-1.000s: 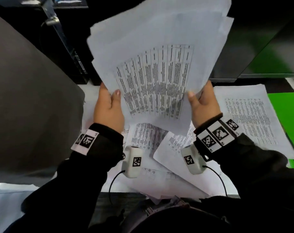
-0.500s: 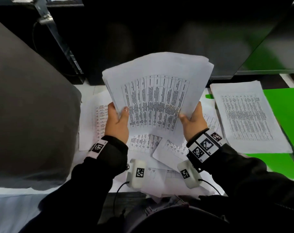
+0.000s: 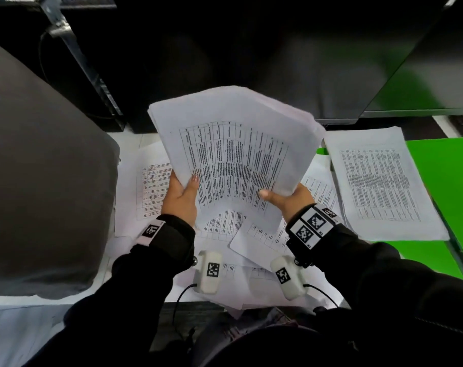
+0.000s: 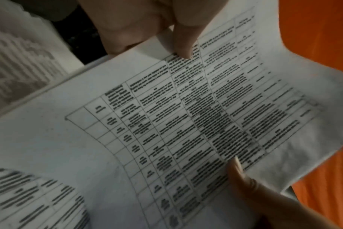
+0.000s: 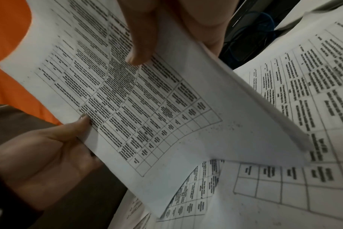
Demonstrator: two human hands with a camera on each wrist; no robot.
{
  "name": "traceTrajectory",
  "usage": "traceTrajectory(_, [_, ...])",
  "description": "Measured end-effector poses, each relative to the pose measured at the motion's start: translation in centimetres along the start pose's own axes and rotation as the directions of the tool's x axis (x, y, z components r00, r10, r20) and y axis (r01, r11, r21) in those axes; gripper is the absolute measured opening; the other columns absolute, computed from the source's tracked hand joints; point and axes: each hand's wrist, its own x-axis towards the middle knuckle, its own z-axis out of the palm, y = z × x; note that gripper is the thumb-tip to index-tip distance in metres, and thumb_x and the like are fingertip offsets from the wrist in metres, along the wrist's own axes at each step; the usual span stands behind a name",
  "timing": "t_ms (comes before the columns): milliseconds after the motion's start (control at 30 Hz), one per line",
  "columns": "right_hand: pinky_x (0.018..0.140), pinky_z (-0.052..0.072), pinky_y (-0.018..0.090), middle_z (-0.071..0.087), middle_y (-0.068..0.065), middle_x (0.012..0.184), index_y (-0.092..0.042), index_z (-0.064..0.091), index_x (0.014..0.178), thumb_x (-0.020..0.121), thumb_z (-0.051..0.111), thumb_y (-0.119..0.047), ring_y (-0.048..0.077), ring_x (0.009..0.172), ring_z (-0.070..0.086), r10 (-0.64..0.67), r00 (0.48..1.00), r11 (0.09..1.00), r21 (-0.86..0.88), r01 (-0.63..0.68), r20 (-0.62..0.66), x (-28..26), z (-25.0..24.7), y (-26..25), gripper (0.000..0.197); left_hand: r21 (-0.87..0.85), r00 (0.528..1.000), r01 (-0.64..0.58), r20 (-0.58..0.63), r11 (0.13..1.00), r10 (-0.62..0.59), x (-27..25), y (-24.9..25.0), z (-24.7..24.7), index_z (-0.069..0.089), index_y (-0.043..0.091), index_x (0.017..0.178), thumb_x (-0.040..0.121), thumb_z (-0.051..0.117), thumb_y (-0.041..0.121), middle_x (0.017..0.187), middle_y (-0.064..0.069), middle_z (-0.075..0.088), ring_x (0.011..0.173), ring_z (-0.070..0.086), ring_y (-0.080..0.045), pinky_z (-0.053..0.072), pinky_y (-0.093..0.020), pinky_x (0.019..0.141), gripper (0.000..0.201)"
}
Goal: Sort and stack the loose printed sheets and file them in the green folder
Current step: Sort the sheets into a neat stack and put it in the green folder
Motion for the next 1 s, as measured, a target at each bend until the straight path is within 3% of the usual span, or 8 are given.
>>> traceTrajectory(133, [0.087,0.047,0.027,0.065,-0.016,0.091,-0.029,0.057,0.107,0.075,0.072,-0.029,0.003,0.085,0.062,-0.033,0.999,0.997,0.076,0.031,0.026,0.3,-2.3,0.1,0.036,0.0,0.996,-0.083,-0.03,0.997,0.083,0.2,1.2,0.4,0.044,0.023,0.133,0.096,0.047,0.018,0.092,0.033,0.053,0.084,0.052,0.023,0.04,0.002,0.077,0.038])
traceTrajectory(267, [0.093,0.05,0.045,0.069,-0.006,0.098,-0.029,0.062,0.097,0.085,0.061,-0.035,0.019,0.098,0.064,0.011,0.997,1.0,0.006,-0.011,0.072,0.9,-4.8,1.0,0.013,-0.022,0.992,-0.121,-0.025,0.992,0.12,0.8,1.8,0.9,0.055,0.027,0.112,0.094,0.048,0.009,0.105,0.018,0.064,0.102,0.059,0.003,0.045,-0.016,0.09,0.026])
traceTrajectory(400, [0.077,0.045,0.027,0.055,-0.013,0.077,-0.026,0.054,0.083,0.094,0.05,-0.028,0.011,0.082,0.054,0.081,0.995,0.992,-0.101,-0.075,0.06,0.7,-5.6,2.1,0.012,-0.073,0.995,-0.09,0.025,0.993,0.092,0.7,1.2,2.1,0.055,0.027,0.106,0.093,0.048,0.005,0.105,0.015,0.065,0.103,0.06,-0.001,0.044,-0.017,0.09,0.026])
traceTrajectory(633, [0.075,0.045,0.016,0.06,0.012,0.104,-0.009,0.05,0.114,0.095,0.047,-0.014,0.019,0.097,0.059,0.1,0.992,0.992,-0.089,-0.093,0.08,1.1,-6.4,3.6,0.019,-0.068,0.998,-0.04,0.043,0.997,0.043,0.1,0.1,3.7,0.054,0.033,0.1,0.094,0.049,0.011,0.103,0.017,0.064,0.102,0.059,-0.005,0.044,-0.028,0.098,0.023])
traceTrajectory(733, [0.084,0.045,0.027,0.063,0.001,0.096,-0.018,0.051,0.107,0.095,0.048,-0.017,0.012,0.096,0.059,0.109,0.991,0.988,-0.117,-0.099,0.079,1.2,-7.1,4.0,0.013,-0.009,0.998,-0.053,0.04,0.999,0.053,-0.3,0.0,4.1,0.052,0.04,0.101,0.095,0.048,0.019,0.106,0.016,0.063,0.106,0.058,-0.011,0.044,-0.034,0.099,0.022])
traceTrajectory(800, [0.069,0.041,0.018,0.053,-0.015,0.076,-0.026,0.049,0.093,0.095,0.048,-0.015,0.0,0.078,0.051,0.083,0.993,0.99,-0.118,-0.073,0.084,1.3,-7.4,4.0,0.011,0.038,0.997,-0.051,0.063,0.998,0.049,-0.5,-0.1,4.4,0.05,0.045,0.099,0.096,0.046,0.023,0.106,0.016,0.062,0.107,0.058,-0.014,0.044,-0.035,0.098,0.022])
traceTrajectory(900, [0.049,0.036,0.003,0.045,-0.013,0.065,-0.024,0.046,0.076,0.094,0.049,-0.009,-0.007,0.06,0.046,0.056,0.995,0.98,-0.193,-0.04,0.078,1.5,-8.0,3.9,0.024,0.089,0.994,-0.054,0.095,0.995,0.046,-0.6,-0.4,4.6,0.051,0.036,0.107,0.094,0.049,0.019,0.103,0.018,0.062,0.102,0.06,-0.01,0.046,-0.029,0.09,0.022])
traceTrajectory(1000, [0.07,0.04,0.007,0.062,-0.005,0.083,-0.017,0.061,0.096,0.09,0.055,-0.009,0.003,0.077,0.058,0.069,0.997,0.96,-0.273,-0.058,0.031,2.8,-9.5,4.8,0.011,0.102,0.995,-0.036,0.092,0.994,0.026,-0.7,-0.9,4.6,0.054,0.033,0.101,0.09,0.056,0.01,0.105,0.009,0.066,0.097,0.063,-0.013,0.05,-0.03,0.082,0.026])
